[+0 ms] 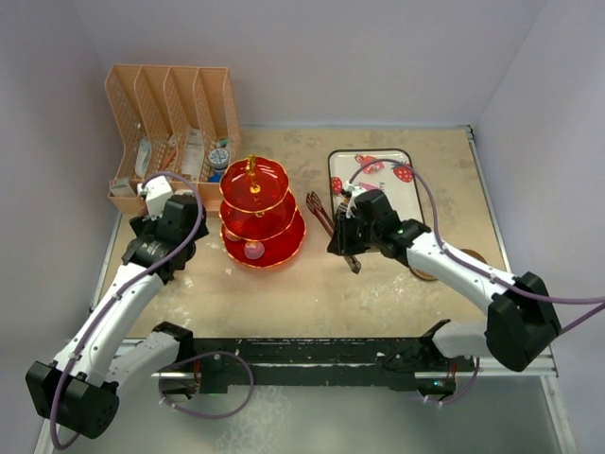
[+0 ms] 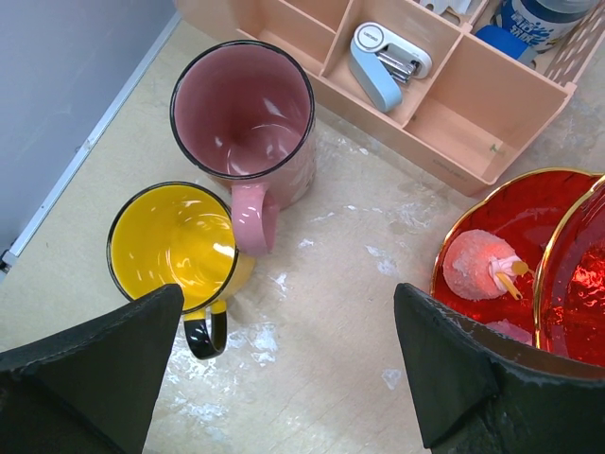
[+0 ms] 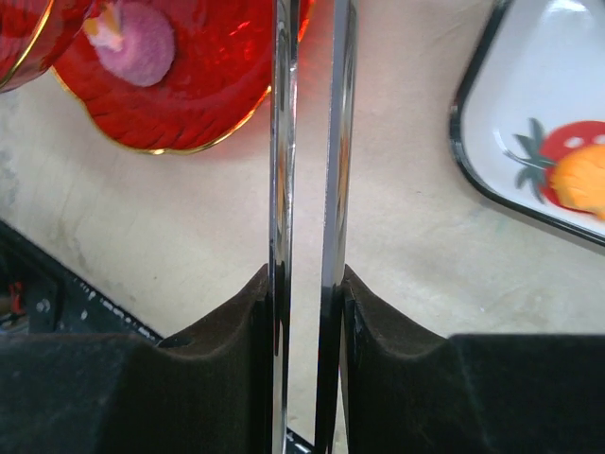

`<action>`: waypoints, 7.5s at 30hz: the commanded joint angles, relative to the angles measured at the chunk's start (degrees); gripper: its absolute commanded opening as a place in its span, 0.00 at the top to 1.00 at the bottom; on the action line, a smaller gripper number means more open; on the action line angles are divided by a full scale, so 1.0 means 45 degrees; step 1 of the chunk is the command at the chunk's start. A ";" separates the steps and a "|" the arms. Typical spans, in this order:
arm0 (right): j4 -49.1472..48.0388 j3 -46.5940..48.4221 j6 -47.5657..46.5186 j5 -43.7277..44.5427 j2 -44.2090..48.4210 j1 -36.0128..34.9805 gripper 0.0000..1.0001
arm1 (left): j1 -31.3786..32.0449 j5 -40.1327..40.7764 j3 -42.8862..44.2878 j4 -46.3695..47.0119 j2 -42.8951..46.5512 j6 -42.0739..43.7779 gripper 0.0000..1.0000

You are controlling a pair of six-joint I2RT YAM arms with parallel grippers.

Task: Serve the afternoon tea
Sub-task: Pick up the desert from the tray.

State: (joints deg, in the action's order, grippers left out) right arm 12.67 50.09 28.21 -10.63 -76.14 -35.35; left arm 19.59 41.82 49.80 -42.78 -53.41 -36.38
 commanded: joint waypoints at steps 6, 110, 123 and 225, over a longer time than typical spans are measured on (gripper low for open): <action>0.0812 0.0991 0.0381 0.4025 0.1354 -0.0054 0.70 | 0.0058 0.0564 0.0318 0.0020 0.0657 -0.0155 0.09; 0.2658 0.7017 -0.3276 -0.1004 -0.4030 0.4961 0.69 | 0.0059 0.0316 0.0233 0.0191 0.1246 -0.0030 0.04; 0.2162 0.5905 -0.2706 -0.0784 -0.4024 0.5629 0.63 | 0.0055 0.0268 0.0232 0.0210 0.1185 0.0004 0.04; 0.1660 0.3951 -0.2020 -0.1946 -0.1219 0.5903 0.84 | 0.0058 0.0042 0.0212 0.0269 0.1239 0.0072 0.05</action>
State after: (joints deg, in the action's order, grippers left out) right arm 21.45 67.90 19.09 -14.06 -85.93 -8.82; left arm 19.59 41.93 49.80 -43.77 -48.64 -36.80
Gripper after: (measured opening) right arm 0.241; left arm 0.954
